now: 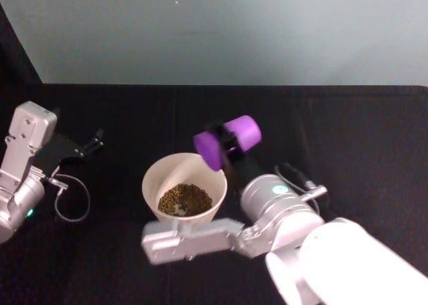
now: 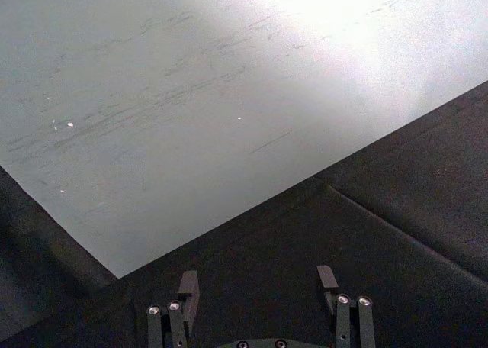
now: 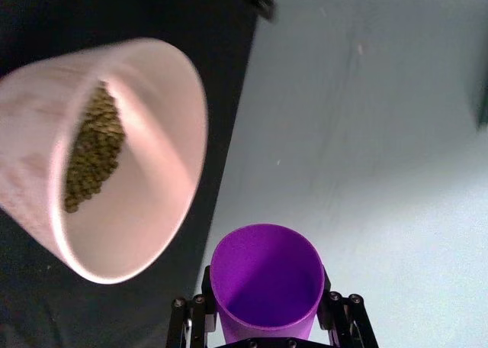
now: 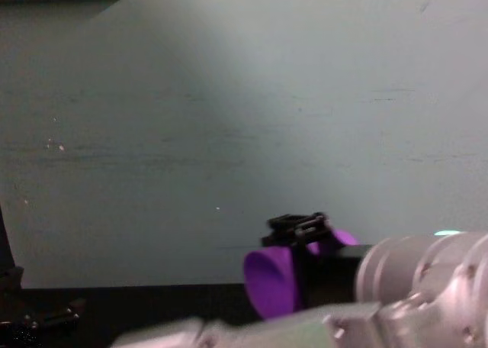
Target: Pick up the cup and pour the mung beans from the cup into the bowl.
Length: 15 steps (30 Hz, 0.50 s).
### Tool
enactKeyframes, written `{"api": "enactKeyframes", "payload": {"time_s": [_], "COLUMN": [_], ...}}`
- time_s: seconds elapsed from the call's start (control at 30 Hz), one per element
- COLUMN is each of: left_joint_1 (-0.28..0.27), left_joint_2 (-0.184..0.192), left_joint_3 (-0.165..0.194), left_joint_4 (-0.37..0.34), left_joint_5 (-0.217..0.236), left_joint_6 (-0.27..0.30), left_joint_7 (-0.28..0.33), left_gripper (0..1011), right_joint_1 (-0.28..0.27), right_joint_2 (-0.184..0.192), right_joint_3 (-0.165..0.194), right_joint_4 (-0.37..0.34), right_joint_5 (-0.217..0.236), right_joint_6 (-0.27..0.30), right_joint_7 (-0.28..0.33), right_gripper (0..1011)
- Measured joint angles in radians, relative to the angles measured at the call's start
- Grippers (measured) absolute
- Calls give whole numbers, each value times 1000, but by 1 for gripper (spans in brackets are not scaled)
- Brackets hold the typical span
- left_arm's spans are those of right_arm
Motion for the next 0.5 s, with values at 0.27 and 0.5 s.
{"api": "enactKeyframes", "payload": {"time_s": [0.27, 0.5], "left_joint_1": [0, 0], "left_joint_2": [0, 0], "left_joint_3": [0, 0], "left_joint_4": [0, 0], "left_joint_5": [0, 0], "left_joint_6": [0, 0], "left_joint_7": [0, 0], "left_gripper": [1000, 1000], "right_joint_1": [-110, -187], "right_joint_2": [-47, -103], "right_joint_3": [181, 348], "right_joint_4": [-2, 7], "right_joint_5": [271, 570], "right_joint_6": [17, -58], "right_joint_7": [-157, -262], "right_gripper": [726, 726]}}
